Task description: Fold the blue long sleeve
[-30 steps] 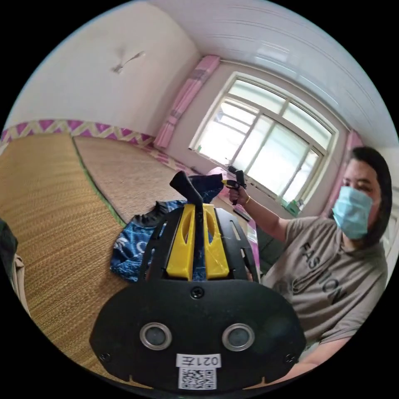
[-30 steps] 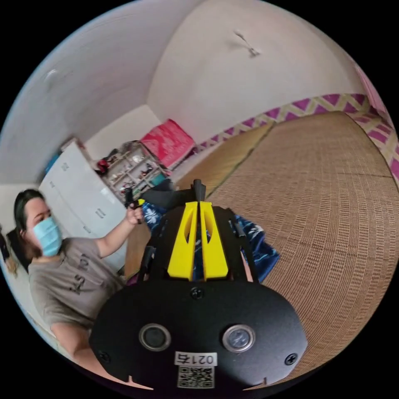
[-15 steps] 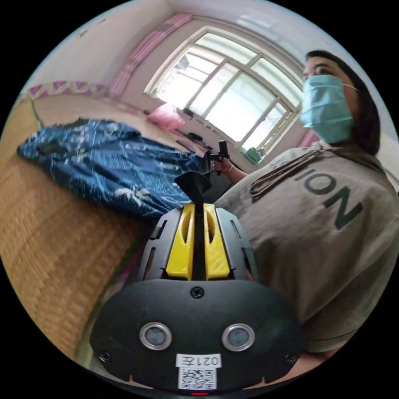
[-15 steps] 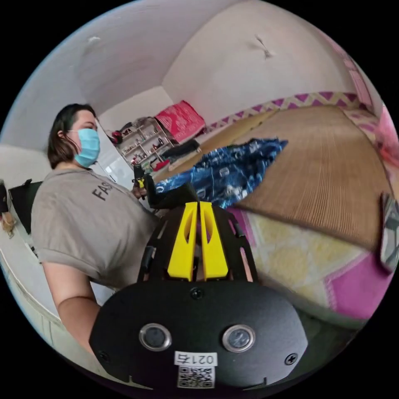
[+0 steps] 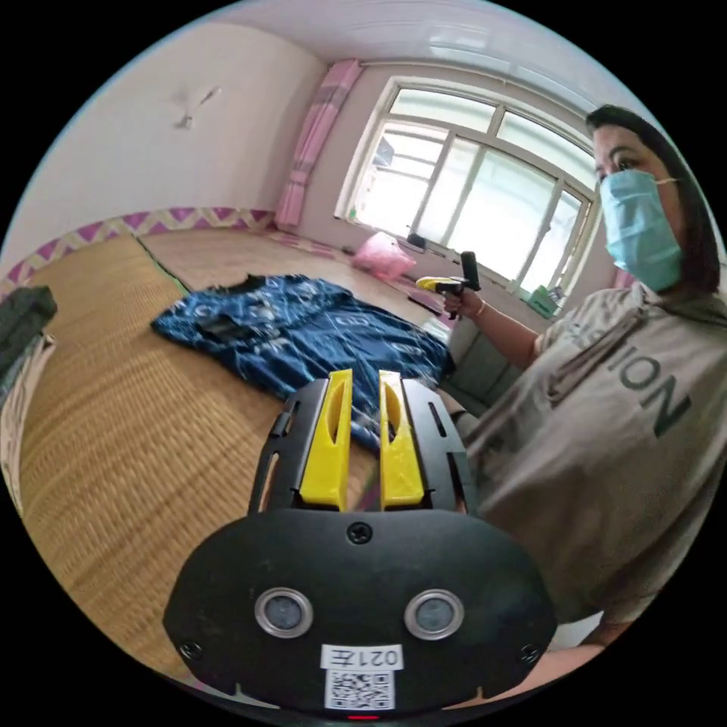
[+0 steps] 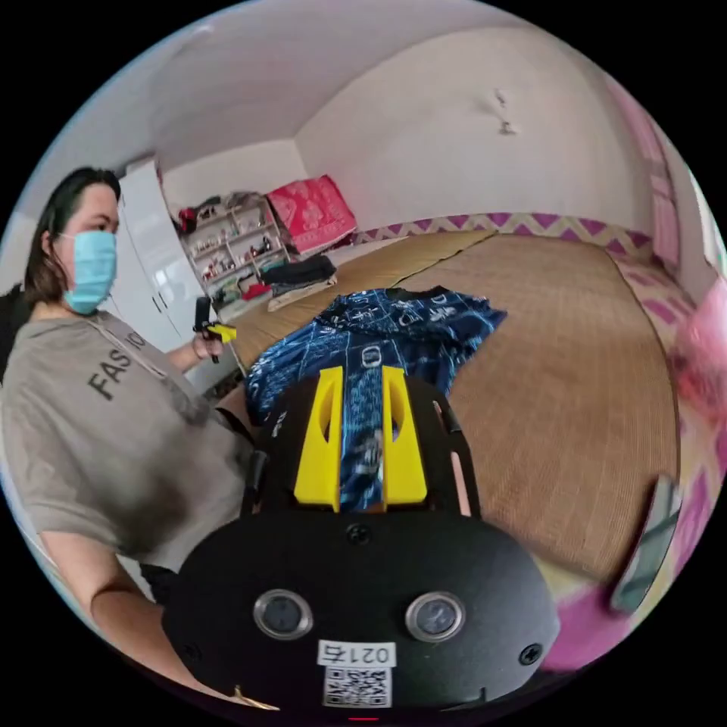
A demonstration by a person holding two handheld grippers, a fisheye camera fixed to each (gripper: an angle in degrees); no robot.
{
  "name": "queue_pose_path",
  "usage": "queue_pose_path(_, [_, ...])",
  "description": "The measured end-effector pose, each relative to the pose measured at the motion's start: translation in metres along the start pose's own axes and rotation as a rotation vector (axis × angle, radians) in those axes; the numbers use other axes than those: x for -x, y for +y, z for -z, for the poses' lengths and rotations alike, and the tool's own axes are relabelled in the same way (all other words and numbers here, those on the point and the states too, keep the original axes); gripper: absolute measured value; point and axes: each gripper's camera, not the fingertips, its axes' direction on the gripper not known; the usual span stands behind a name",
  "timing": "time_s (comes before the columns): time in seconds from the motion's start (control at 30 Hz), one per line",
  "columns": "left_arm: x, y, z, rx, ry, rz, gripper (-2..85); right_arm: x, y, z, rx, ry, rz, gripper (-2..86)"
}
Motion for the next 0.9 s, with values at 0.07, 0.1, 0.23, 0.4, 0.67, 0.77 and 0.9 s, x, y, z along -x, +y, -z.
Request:
queue_pose_path(0.07, [0.02,-0.028,-0.014,-0.051,-0.077,0.007,5.0,0.037,-0.081,-0.093,0.052,0.057,0.111,9.3])
queue_pose_path(0.1, [0.038,-0.044,-0.026,-0.06,-0.104,0.041,4.1,0.064,-0.129,-0.164,0.105,0.097,0.193,9.5])
queue_pose_path(0.23, [0.083,-0.071,-0.055,-0.056,-0.081,0.13,0.7,0.141,-0.237,-0.371,0.188,0.108,0.352,9.8])
queue_pose_path(0.4, [0.084,-0.071,-0.068,0.007,-0.12,0.149,-0.8,0.267,-0.32,-0.612,0.318,0.132,0.57,9.5])
queue_pose_path(0.67, [0.079,-0.071,-0.057,0.024,-0.133,0.155,-1.0,0.25,-0.367,-0.738,0.417,0.062,0.469,4.6])
queue_pose_path(0.77, [0.084,-0.077,-0.054,0.005,-0.118,0.174,-1.0,0.209,-0.374,-0.739,0.391,-0.043,0.361,5.0])
queue_pose_path(0.9, [0.091,-0.086,-0.052,-0.038,-0.101,0.213,-1.0,0.173,-0.37,-0.752,0.407,-0.093,0.344,7.6])
